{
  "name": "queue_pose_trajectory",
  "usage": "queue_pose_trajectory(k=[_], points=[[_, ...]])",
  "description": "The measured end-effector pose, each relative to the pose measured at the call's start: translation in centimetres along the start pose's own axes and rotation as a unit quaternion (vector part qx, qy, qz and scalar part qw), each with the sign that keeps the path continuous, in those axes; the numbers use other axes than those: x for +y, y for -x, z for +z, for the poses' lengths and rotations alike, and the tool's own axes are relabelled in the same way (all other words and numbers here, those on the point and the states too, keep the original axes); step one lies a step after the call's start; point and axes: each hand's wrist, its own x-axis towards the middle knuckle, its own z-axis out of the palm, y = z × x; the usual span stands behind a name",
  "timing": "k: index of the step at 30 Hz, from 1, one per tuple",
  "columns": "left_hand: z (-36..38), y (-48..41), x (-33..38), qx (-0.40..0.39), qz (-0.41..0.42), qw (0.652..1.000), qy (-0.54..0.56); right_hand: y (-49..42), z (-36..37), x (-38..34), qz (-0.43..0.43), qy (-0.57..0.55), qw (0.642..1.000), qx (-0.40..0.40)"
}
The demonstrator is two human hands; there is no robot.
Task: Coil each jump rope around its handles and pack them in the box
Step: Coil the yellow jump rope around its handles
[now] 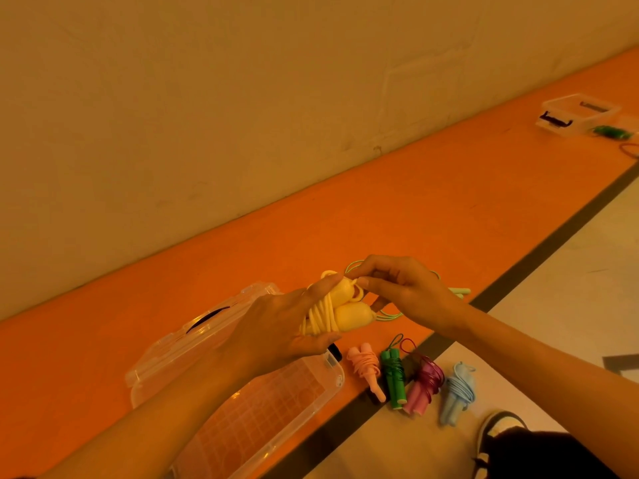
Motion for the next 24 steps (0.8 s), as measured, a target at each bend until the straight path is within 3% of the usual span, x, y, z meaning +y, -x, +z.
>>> queue_pose_trajectory(k=[5,21,24], points=[[0.02,0.13,0.05,0.008,-0.003,1.0,-0.005,0.01,0.82,0.92,0.018,-0.009,0.999,0.047],[0.4,0.17,-0.41,0.007,0.006,1.0,-0.012,0.51,0.85,0.34,0.01,-0.014,0.998,0.065],[0.36,0.07,-0.37,0.001,0.013,0.999,-0.035,0.63,0.53,0.32,-0.01,0.121,0.991,0.058]])
